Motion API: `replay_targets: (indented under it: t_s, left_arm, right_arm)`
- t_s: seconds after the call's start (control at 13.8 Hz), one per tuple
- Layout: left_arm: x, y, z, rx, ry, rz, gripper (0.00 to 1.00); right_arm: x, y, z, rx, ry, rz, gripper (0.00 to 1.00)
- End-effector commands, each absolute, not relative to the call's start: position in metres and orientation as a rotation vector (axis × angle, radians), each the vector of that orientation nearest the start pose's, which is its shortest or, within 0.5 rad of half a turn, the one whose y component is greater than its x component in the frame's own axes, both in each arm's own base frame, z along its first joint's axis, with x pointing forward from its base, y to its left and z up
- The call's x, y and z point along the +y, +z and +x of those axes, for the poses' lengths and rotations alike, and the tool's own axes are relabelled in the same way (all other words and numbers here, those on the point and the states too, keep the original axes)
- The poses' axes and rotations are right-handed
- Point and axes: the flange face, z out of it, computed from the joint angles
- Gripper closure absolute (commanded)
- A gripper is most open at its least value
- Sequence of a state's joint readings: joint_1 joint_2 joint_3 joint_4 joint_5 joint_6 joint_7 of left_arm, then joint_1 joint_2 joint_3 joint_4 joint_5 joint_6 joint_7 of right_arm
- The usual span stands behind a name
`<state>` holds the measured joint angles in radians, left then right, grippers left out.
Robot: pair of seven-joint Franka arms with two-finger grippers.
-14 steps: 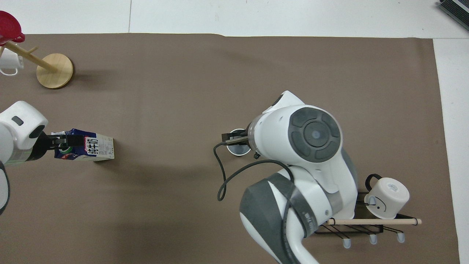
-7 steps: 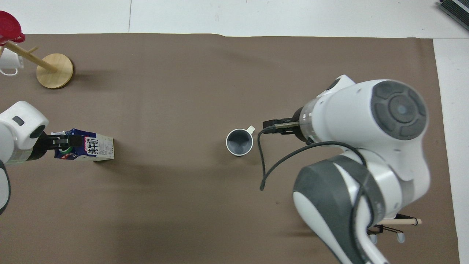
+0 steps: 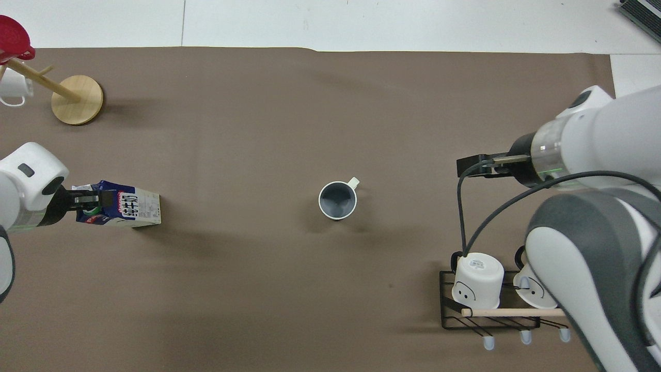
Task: Place cup and milk on table
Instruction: 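Open the right gripper off the mug and withdraw it to rest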
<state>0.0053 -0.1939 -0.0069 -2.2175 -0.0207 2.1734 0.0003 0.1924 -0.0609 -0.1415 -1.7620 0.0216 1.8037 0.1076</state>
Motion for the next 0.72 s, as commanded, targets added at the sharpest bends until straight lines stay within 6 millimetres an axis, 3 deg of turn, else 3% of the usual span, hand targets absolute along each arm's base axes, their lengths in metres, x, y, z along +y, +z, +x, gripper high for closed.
replay_targets:
  t_s: [0.0,0.43,0.51,0.65]
  left_arm:
    - [0.000,0.470,0.508,-0.007,-0.241,-3.138,0.48]
    - [-0.015,0.506,0.515,-0.043,-0.229,-3.150,0.48]
    - [-0.027,0.510,0.516,-0.059,-0.243,-3.152,0.48]
    - [-0.068,0.512,0.512,-0.060,-0.236,-3.165,0.48]
  right_arm:
    - [0.010,0.618,0.549,0.079,-0.166,-3.123,0.00]
    - [-0.025,0.678,0.531,0.050,-0.088,-3.178,0.00]
    - [-0.025,0.683,0.529,0.041,-0.095,-3.192,0.00]
    - [-0.020,0.687,0.527,0.036,-0.135,-3.191,0.00]
